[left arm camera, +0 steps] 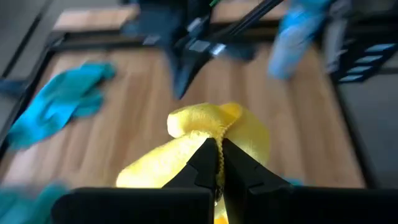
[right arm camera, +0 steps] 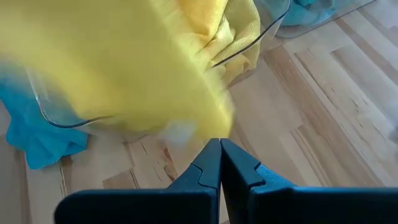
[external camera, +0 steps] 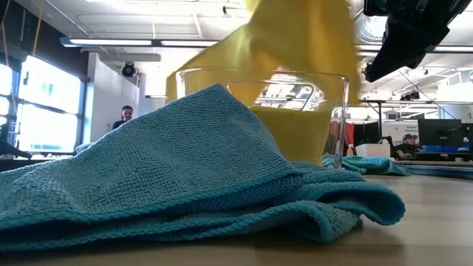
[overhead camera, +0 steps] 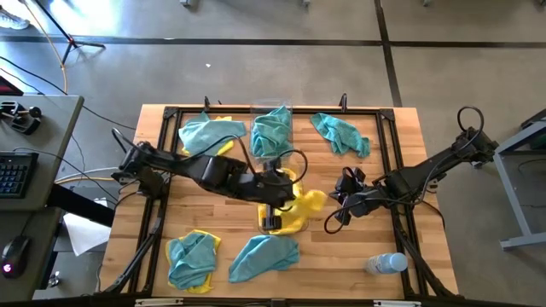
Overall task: Sort microfiber towel by color & place in baskets
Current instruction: Put the yellow towel into the bottom transparent bin
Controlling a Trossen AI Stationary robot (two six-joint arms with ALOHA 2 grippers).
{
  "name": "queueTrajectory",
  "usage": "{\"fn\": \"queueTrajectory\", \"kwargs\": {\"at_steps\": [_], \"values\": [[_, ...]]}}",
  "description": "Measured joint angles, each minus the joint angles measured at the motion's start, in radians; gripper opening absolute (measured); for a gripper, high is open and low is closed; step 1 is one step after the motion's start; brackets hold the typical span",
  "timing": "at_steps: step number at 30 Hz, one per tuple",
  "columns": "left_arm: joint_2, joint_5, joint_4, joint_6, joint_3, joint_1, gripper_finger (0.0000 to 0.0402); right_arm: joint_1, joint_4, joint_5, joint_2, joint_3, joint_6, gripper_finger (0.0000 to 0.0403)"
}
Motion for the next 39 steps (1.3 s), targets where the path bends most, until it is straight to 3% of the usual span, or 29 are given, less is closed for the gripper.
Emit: {"fn": "queueTrajectory", "kwargs": {"at_steps": [3, 9, 12, 18, 23, 30, 39], "values": [[-0.006, 0.018, 0.046, 0.039, 0.0, 0.002, 0.0, 0.0, 0.001, 0.019, 0.0, 0.0, 0.004, 0.0], [-0.067, -0.213, -0.053, 0.02, 0.0, 0.014, 0.0, 0.0, 0.003, 0.028, 0.0, 0.0, 0.011, 0.0], [-0.101, -0.242, -0.146, -0.032, 0.002, 0.021, 0.0, 0.0, 0.003, 0.028, 0.0, 0.0, 0.011, 0.0], [-0.098, -0.114, -0.385, -0.229, 0.002, 0.031, 0.0, 0.0, 0.003, 0.031, 0.0, 0.0, 0.025, 0.0], [-0.035, -0.087, -0.406, -0.287, 0.002, 0.043, 0.0, 0.0, 0.003, 0.036, 0.0, 0.0, 0.019, 0.0], [0.13, -0.041, -0.242, -0.201, 0.001, 0.083, 0.0, 0.0, 0.005, 0.094, 0.001, 0.0, 0.025, 0.0], [0.313, 0.043, -0.228, -0.088, 0.001, 0.126, 0.0, 0.0, 0.01, 0.09, 0.001, 0.0, 0.029, 0.0]]}}
